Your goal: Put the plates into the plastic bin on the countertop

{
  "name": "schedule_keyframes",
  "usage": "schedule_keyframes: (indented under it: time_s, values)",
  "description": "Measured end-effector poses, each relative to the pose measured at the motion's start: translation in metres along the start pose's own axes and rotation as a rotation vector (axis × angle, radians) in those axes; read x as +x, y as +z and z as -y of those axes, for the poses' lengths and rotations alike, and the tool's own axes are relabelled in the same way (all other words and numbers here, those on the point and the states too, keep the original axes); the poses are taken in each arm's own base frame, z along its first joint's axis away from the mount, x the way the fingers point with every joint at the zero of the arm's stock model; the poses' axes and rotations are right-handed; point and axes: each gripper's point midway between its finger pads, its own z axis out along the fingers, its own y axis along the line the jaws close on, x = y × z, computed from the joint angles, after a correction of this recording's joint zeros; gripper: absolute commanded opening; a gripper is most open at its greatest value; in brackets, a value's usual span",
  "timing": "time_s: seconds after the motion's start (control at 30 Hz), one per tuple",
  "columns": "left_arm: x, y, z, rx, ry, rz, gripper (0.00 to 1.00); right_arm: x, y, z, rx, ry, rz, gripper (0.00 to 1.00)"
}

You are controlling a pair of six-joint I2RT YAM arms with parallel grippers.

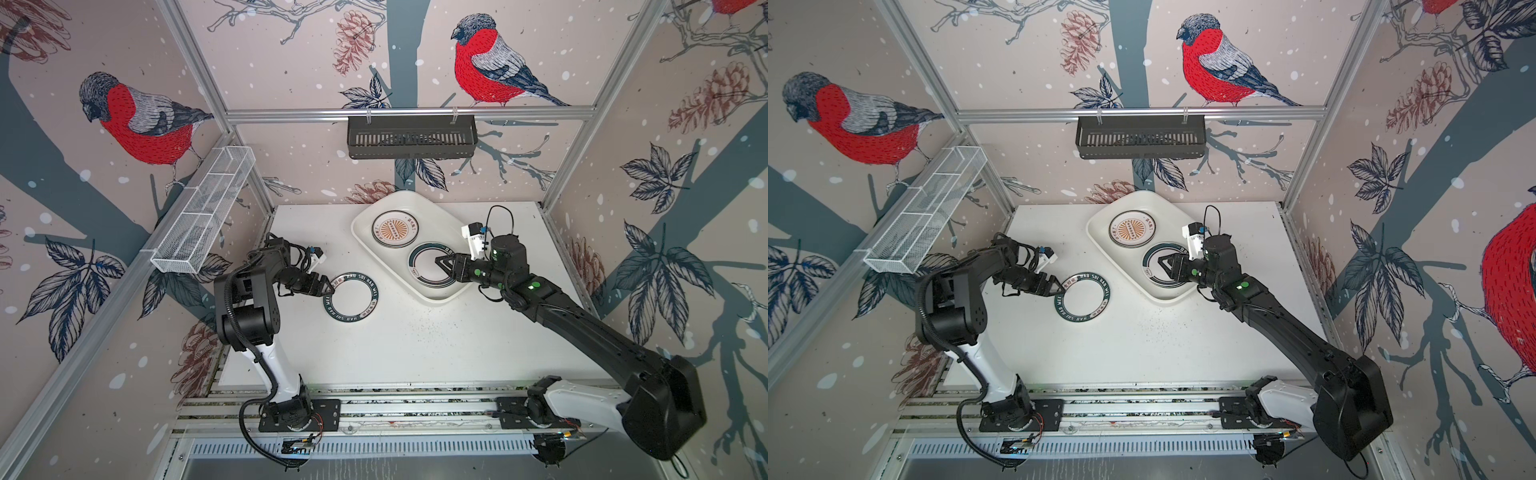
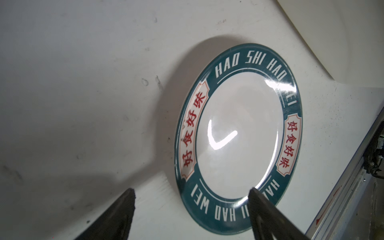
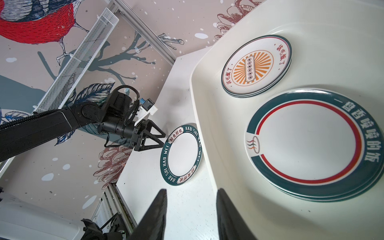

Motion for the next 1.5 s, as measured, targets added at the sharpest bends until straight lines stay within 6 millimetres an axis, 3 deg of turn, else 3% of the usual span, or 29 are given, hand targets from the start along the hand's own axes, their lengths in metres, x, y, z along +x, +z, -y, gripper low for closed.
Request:
schedule_keyframes:
  time_s: [0.3, 0.83, 1.13, 1.5]
  values:
    - [-0.003, 0.006, 0.005, 0.060, 0.014, 0.009, 0.63, 0.002, 0.005, 0.004, 0.005, 0.009, -0.010, 0.40]
    - [-0.004, 0.020, 0.006, 0.153, 0.012, 0.005, 0.49, 0.009, 0.012, 0.000, -0.041, 0.026, -0.027, 0.40]
    - [-0.006, 0.023, 0.007, 0.187, -0.002, 0.003, 0.34, 0.013, 0.022, 0.007, -0.034, 0.035, -0.041, 0.40]
    - [-0.009, 0.024, 0.011, 0.221, -0.021, 0.020, 0.03, 0.015, 0.024, 0.010, -0.029, 0.042, -0.048, 0.40]
